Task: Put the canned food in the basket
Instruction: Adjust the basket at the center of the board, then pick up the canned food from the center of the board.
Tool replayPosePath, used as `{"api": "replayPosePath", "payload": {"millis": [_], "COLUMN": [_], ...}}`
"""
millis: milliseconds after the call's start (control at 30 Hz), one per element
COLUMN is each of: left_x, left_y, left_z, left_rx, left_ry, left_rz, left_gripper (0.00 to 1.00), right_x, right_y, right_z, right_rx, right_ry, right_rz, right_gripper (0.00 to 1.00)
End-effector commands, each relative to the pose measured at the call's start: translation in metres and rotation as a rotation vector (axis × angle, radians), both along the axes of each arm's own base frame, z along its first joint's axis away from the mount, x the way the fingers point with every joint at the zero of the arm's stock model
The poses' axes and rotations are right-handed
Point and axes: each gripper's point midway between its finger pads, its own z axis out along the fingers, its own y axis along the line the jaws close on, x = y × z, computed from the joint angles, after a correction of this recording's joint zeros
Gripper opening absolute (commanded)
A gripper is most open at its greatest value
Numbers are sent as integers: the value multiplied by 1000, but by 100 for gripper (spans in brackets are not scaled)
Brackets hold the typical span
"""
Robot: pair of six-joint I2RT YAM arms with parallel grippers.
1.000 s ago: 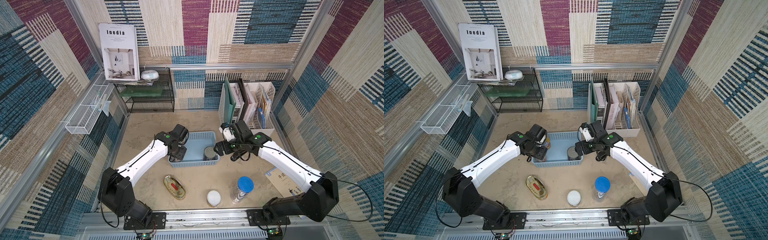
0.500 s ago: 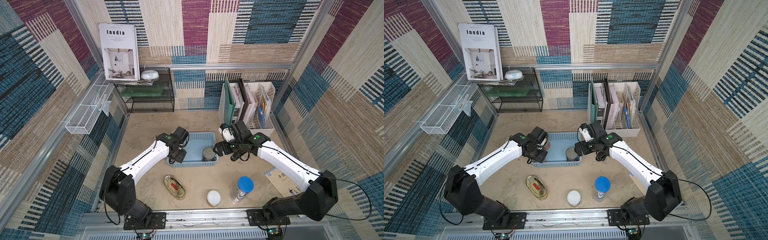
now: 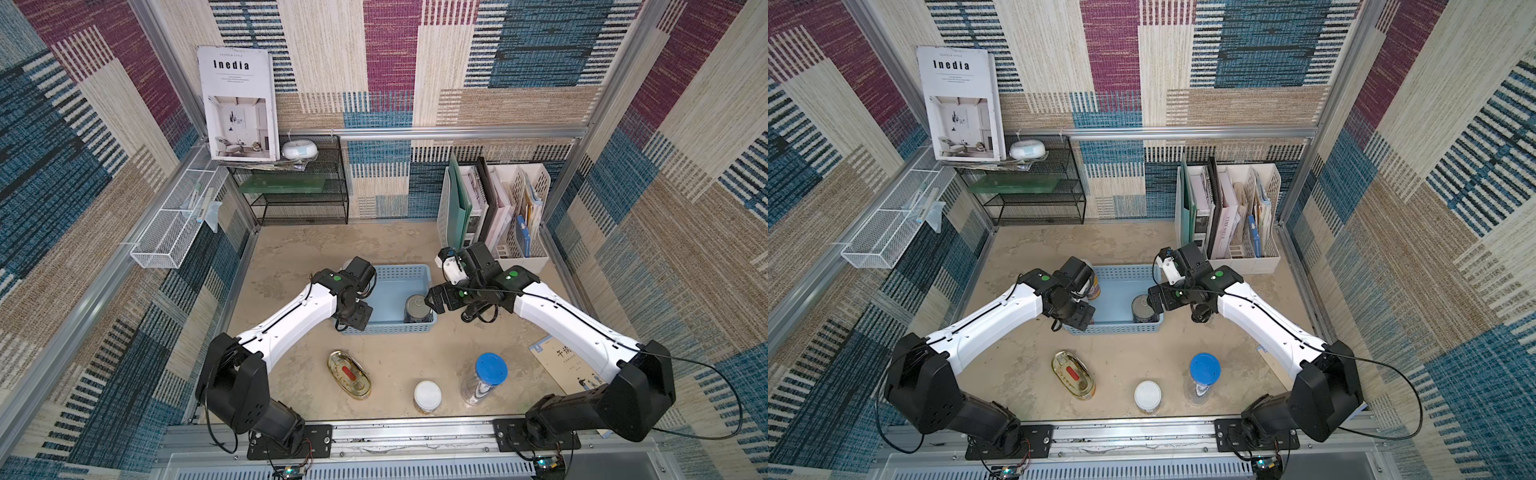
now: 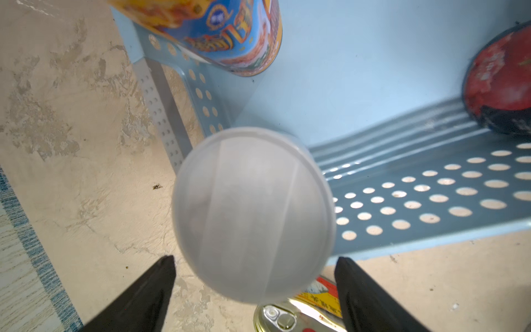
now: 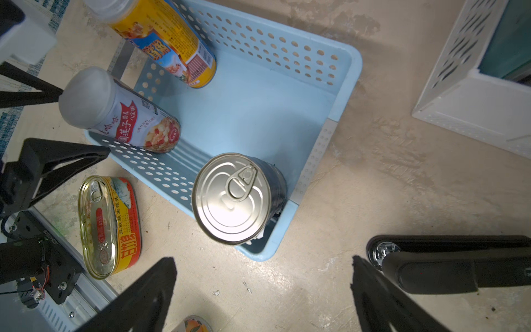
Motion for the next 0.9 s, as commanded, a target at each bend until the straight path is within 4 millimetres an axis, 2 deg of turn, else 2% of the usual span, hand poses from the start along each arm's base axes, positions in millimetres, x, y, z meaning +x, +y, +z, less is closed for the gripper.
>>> {"api": "replayPosePath", "payload": {"millis": [0,133,267,333,433,500,633,867], "left_x": [-5,-13,-30,-40,-55,-64,-74,-74], "left_y": [3,-1,-6,-4,3,8,10,7], "left_z": [12,35,65,76,86,89,84,64], "left_rx": [-18,-98,-218,-261,-300,-317,-334,-321], "left_ry": [-19,-63,-126,-157,-205,-232,-228,-201], "left_rz": [16,13,-6,-13,-20,-22,-34,-42], "left_gripper": [97,99,99,99,99,99,99,99], "right_x": [-6,-19,-51,-73,-110,-132,-162,-199], "right_y": [3,15,37,46,52,47,38,35], "right_z": [6,21,28,20,-3,-20,-40,-55], "right_rx": [-3,-27,-78,-120,-207,-275,-324,-419], "right_ry": [-13,-45,-53,-37,9,51,108,172], "right_rz": [14,43,98,133,175,188,176,229], "right_gripper": [99,99,99,99,99,99,99,99]}}
